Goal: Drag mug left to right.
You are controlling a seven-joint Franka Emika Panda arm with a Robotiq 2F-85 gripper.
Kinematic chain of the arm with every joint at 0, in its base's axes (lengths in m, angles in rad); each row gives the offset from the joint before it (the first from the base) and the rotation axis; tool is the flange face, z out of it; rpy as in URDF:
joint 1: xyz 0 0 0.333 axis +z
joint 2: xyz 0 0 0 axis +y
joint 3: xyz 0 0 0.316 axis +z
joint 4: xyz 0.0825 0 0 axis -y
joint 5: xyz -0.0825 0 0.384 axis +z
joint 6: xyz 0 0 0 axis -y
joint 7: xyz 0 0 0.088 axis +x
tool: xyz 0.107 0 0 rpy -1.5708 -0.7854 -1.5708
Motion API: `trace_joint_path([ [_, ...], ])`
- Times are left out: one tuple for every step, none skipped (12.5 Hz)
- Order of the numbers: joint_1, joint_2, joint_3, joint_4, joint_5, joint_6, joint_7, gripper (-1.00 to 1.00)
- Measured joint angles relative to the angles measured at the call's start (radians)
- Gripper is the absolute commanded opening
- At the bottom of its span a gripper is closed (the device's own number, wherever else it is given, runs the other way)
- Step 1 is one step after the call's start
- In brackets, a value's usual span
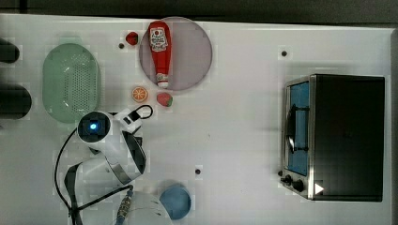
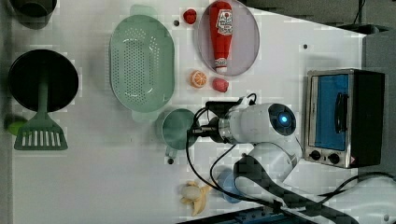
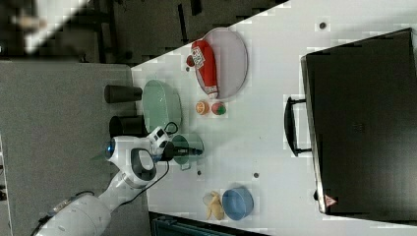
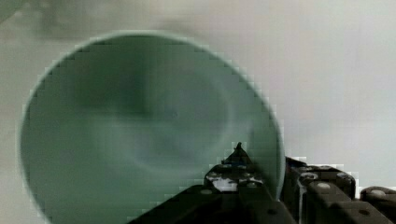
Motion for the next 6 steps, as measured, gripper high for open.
trace_joint_path([
  [-0.002,-0.001,-0.006,-0.002,-0.001,0.001,0.0,-0.65],
  [0.0,-0.007,-0.021,-0.008,0.001,0.004,0.0,-0.65],
  [-0.001,-0.016,-0.036,-0.016,0.002,0.002,-0.001,-0.65],
  [-0.01,-0.031,-0.045,-0.031,0.003,0.002,-0.01,-0.65],
  [-0.018,-0.049,-0.061,-0.051,0.003,0.001,-0.031,-0.65],
  [-0.03,-0.066,-0.077,-0.07,0.004,0.001,-0.059,-0.65],
])
